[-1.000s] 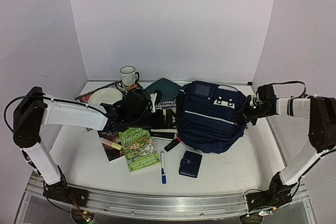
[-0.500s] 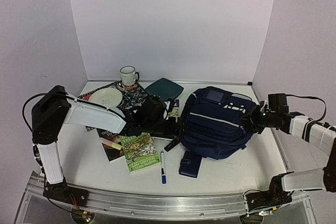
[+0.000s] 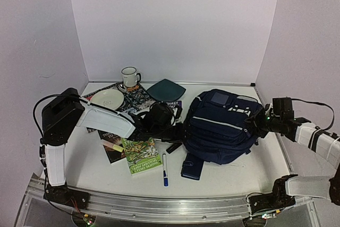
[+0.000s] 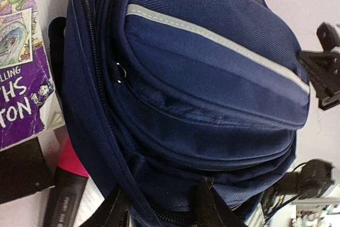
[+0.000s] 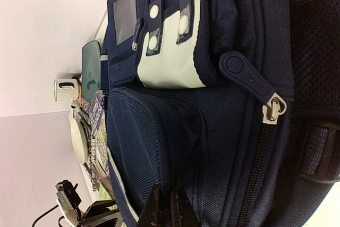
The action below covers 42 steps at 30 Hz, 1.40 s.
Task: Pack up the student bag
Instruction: Adjust the student bag at the center of the board.
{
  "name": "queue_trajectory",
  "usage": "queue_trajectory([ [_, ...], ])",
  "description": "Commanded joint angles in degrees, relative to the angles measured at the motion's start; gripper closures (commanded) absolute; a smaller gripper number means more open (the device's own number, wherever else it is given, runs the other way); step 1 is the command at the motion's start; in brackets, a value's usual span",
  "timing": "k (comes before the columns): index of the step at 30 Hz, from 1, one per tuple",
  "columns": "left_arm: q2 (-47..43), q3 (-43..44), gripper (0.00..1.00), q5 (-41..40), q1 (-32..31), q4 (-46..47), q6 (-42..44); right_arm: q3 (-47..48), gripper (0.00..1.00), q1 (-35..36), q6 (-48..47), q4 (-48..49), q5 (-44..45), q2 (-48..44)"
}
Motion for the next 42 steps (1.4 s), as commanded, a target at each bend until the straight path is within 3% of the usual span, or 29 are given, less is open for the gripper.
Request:
queue_trajectory([
  [1,-2.74,4.42,0.77,2.74,-0.50,8.21,2.00,1.99,1.00,1.65,-0.90,2.92,-5.24,-2.88],
  [7,-5.44,6.19,0.99,4.11,1.57,8.62,5.48,5.93,1.00,3.32,-3.63,-1.12,-7.33,-3.59],
  [16,-10.78,0.85,1.00,8.37,10.86,8.34,13.16,7.93,1.00,10.77,-9.02,-4.72,-6.50,-0.41],
  [25,-9.74,-1.82,1.00,9.91,16.25,5.54,24.83,8.63,0.97,18.04,-14.24,-6.28,-4.07,8.78],
  [27,-8.53,-1.52,1.00,9.70,17.30,4.60,26.62,9.65,0.93,18.07,-15.66,-7.57,-3.95,10.83],
  [36,-5.21,2.09,0.98,8.18,17.99,-1.34,34.37,18.43,0.48,16.13,-29.75,-20.89,-0.18,15.24],
  [42,-3.17,5.12,0.96,6.99,17.98,-4.54,37.58,22.32,0.41,11.35,-34.62,-22.38,-3.49,21.15],
])
